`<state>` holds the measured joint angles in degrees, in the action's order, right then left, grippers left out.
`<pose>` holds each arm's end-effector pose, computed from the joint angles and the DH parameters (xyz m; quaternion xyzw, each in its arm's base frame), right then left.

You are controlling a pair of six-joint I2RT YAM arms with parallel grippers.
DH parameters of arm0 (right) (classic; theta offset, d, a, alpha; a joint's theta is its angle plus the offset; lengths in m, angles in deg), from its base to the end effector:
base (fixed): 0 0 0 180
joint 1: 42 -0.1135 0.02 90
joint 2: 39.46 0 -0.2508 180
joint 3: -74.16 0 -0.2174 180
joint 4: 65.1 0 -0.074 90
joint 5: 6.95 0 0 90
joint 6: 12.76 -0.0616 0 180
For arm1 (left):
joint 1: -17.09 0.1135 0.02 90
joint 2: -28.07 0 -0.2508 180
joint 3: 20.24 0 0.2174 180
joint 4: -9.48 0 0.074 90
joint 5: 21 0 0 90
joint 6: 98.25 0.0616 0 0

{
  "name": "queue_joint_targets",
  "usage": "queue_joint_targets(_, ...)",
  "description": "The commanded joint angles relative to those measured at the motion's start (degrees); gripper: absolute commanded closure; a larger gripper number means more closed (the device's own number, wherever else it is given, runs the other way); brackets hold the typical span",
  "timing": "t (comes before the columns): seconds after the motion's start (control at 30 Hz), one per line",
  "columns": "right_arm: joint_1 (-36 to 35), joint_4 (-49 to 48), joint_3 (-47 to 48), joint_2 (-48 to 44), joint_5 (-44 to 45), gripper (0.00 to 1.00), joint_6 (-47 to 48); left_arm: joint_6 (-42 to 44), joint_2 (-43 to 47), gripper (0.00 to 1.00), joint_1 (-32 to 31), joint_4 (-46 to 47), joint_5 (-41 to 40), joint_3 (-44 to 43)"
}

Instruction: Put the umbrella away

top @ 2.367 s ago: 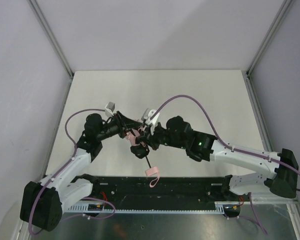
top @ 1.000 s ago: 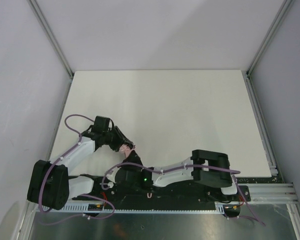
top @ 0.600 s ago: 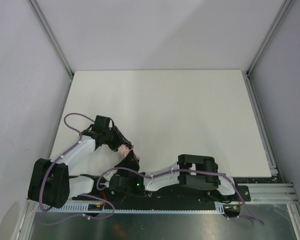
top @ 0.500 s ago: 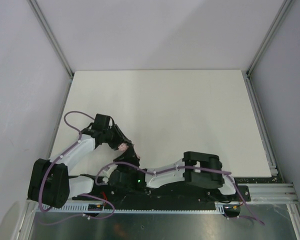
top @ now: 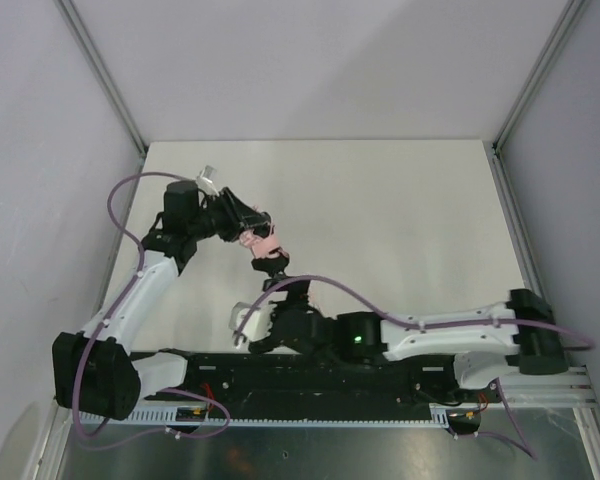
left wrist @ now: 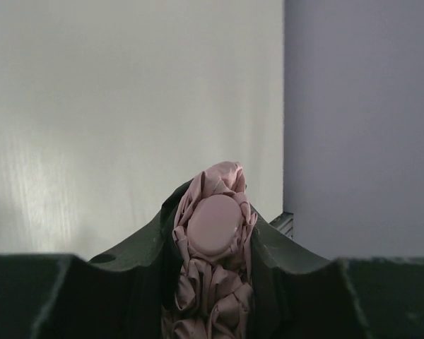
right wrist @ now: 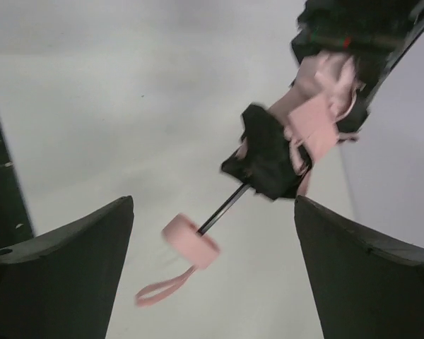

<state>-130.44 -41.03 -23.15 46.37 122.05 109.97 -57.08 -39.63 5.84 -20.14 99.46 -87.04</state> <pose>0.0477 0.3260 0.2960 -0.6155 0.5467 -0.0225 0.5673 0.2408 -0.0797 0.2776 -0.1465 0.8351 -0.4371 0.3002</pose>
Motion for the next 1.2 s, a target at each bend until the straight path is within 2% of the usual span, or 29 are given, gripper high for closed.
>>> queue_joint_targets(0.0,4.2,1.8,-4.7,-12.8,-11.0,0.01,-12.0,1.9,-1.0,1.0,0.6,8.4,6.8,-5.7)
queue_joint_targets(0.13,14.1,4.6,-6.5,-23.1,-17.2,0.01,-24.4,11.2,-0.8,1.0,0.2,10.9,4.7,-9.7)
queue_joint_targets(0.23,23.7,4.9,-9.8,-29.5,-22.2,0.01,-32.4,23.4,1.4,1.0,-2.6,11.8,-3.0,-11.0)
queue_joint_targets(0.33,35.6,5.6,-12.8,-33.7,-30.4,0.01,-41.2,35.4,3.3,1.0,-8.6,12.8,-12.7,-9.8)
queue_joint_targets(0.47,50.5,2.4,-17.7,-36.0,-49.2,0.01,-52.0,44.0,5.8,1.0,-16.8,23.3,-20.0,-0.7)
queue_joint_targets(0.57,54.9,0.4,-20.6,-36.0,-55.3,0.01,-55.6,46.7,7.9,1.0,-22.4,34.9,-25.6,9.7)
queue_joint_targets(0.73,56.5,0.4,-22.2,-36.0,-58.5,0.01,-56.1,41.8,3.7,1.0,-26.8,47.8,-29.8,23.2)
queue_joint_targets(0.97,56.3,-5.3,-25.8,-32.7,-66.3,0.01,-57.5,30.7,-5.3,1.0,-28.8,56.2,-25.7,29.4)
queue_joint_targets(1.07,53.7,-8.9,-26.6,-29.4,-70.9,0.01,-56.7,27.2,-1.2,1.0,-28.6,56.4,-21.2,29.8)
queue_joint_targets(1.17,49.4,-11.7,-26.7,-25.9,-72.5,0.01,-55.2,20.3,5.0,1.0,-27.2,54.1,-12.6,27.3)
